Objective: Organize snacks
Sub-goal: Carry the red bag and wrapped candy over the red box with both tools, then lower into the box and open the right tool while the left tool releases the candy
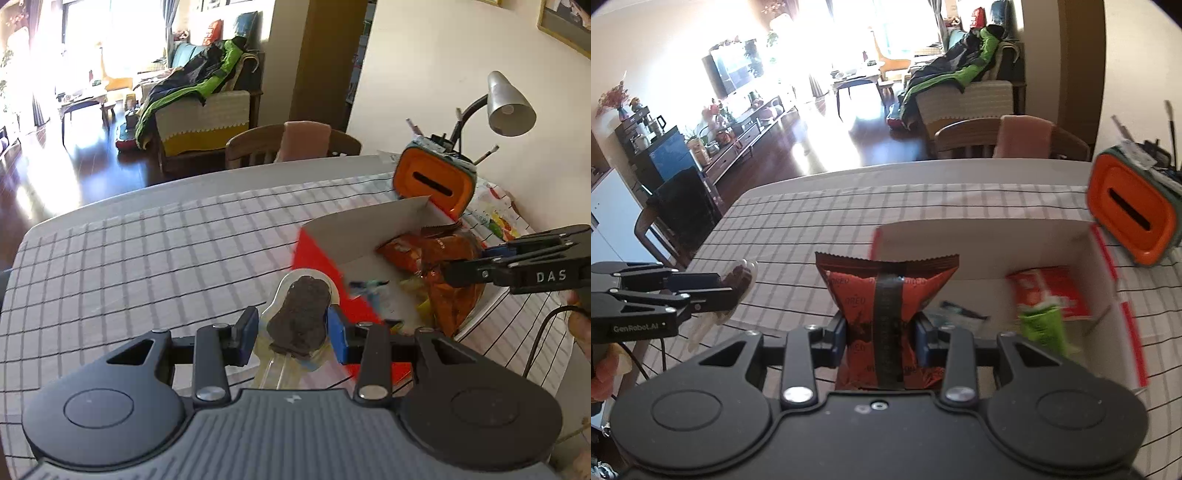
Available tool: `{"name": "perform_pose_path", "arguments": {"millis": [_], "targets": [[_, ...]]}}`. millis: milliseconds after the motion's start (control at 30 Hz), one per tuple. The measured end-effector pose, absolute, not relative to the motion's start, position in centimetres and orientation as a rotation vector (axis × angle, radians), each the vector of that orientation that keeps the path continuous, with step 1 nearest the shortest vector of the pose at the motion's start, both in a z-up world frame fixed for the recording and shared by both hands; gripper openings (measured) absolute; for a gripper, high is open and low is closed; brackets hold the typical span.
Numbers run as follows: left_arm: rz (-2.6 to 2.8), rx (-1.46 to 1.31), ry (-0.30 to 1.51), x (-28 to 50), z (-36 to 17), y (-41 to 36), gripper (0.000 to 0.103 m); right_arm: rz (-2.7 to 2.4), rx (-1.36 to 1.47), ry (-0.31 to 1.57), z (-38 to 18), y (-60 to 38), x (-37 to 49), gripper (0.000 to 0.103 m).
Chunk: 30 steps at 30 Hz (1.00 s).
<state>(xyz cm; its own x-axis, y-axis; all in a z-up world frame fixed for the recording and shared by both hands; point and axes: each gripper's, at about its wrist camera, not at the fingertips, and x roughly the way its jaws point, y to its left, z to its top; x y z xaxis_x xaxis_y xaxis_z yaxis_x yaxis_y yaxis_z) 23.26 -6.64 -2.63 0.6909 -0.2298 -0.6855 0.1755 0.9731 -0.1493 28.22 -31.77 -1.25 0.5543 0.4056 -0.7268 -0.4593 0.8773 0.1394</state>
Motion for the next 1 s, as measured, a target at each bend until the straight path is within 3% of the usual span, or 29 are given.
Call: {"name": "perform_pose_path", "arguments": {"millis": [567,1000], "targets": [[-0.217,-0.07,0.877,30.2,-4.0,-18.0,0.039,0.427,-0.061,0.896,-4.2,-42.0,34.0,0.035],[-0.215,0.041,0.999,33.8,-8.2,-23.9,0.04,0.465,-0.118,0.999,-7.8,-41.5,35.7,0.036]]}}
